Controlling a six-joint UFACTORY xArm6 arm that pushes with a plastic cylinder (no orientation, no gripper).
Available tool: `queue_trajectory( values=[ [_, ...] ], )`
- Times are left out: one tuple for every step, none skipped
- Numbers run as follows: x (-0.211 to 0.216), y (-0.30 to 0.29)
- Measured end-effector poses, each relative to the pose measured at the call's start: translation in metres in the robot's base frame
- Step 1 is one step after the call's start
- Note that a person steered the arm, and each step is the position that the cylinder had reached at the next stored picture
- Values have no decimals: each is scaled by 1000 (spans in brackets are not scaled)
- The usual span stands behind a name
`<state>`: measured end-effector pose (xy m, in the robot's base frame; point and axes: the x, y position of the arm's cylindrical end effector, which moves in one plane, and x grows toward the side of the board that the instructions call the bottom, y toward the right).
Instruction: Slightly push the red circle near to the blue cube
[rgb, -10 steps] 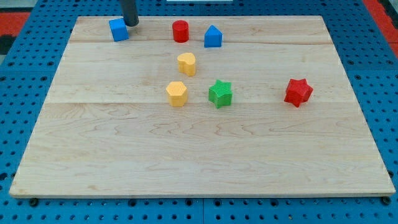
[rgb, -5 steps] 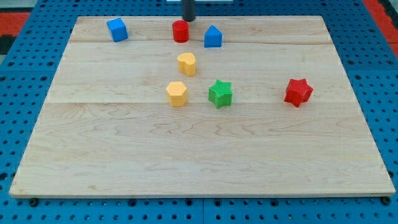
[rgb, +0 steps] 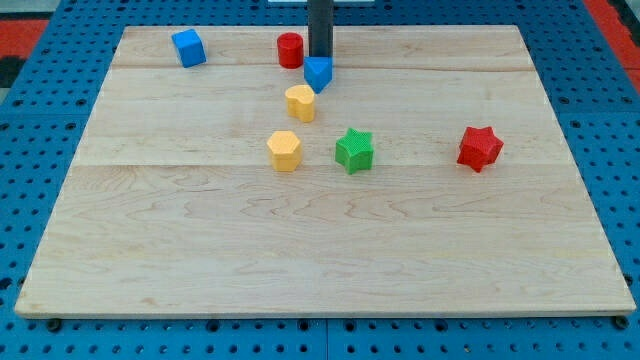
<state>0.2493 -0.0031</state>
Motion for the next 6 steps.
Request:
queue_trajectory(
  values=[
    [0, -16],
    [0, -38],
    [-2, -44],
    [-11, -44],
    [-14, -15],
    [0, 39]
  ],
)
